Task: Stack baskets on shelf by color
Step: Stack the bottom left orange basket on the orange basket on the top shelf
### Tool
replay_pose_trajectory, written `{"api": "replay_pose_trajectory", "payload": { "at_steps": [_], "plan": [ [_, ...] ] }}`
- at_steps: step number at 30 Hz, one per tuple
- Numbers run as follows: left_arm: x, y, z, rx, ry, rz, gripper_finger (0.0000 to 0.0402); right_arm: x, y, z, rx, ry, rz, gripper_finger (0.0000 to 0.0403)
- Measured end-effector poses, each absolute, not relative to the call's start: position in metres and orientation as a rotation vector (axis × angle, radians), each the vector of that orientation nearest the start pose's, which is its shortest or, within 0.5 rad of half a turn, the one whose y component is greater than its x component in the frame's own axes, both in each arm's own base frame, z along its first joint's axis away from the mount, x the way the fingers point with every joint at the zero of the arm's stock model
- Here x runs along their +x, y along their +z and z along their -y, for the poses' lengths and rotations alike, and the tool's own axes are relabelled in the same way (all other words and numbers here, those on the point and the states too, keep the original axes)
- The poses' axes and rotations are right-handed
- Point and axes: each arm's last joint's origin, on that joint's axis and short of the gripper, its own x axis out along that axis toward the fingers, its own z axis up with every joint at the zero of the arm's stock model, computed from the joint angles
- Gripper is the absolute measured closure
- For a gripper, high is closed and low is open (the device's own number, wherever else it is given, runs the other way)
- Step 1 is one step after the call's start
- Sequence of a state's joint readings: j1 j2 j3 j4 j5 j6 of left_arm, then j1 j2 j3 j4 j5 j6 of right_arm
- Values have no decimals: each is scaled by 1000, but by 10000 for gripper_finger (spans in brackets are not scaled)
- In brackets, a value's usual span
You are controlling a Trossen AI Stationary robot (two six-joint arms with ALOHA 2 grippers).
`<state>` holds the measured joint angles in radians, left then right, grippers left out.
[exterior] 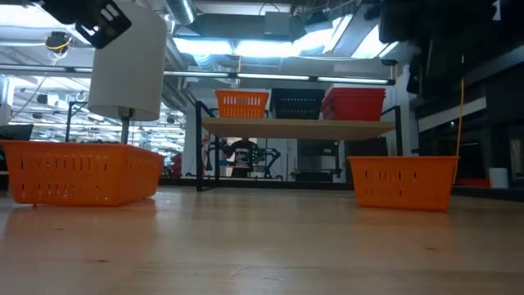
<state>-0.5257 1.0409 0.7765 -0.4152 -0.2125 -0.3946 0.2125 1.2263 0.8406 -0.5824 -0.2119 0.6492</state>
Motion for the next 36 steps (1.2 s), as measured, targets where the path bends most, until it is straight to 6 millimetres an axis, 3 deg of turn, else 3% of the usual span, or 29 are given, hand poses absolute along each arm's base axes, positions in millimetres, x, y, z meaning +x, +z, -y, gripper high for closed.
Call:
{"api": "replay_pose_trajectory", "payload": {
  "at_steps": [9, 19, 30, 36],
  "plan": [
    [201, 246, 115, -181, -193, -802, 401, 228, 243, -87, 483, 118, -938, 270],
    [205, 245, 113, -167, -137, -775, 397, 224, 243, -99, 448, 78, -915, 269],
    [208, 245, 106, -169, -83, -767, 294, 224, 243, -99, 443, 78, -913, 269],
    [209, 245, 104, -166, -71, -764, 278, 224, 243, -99, 443, 79, -914, 269]
  ]
}}
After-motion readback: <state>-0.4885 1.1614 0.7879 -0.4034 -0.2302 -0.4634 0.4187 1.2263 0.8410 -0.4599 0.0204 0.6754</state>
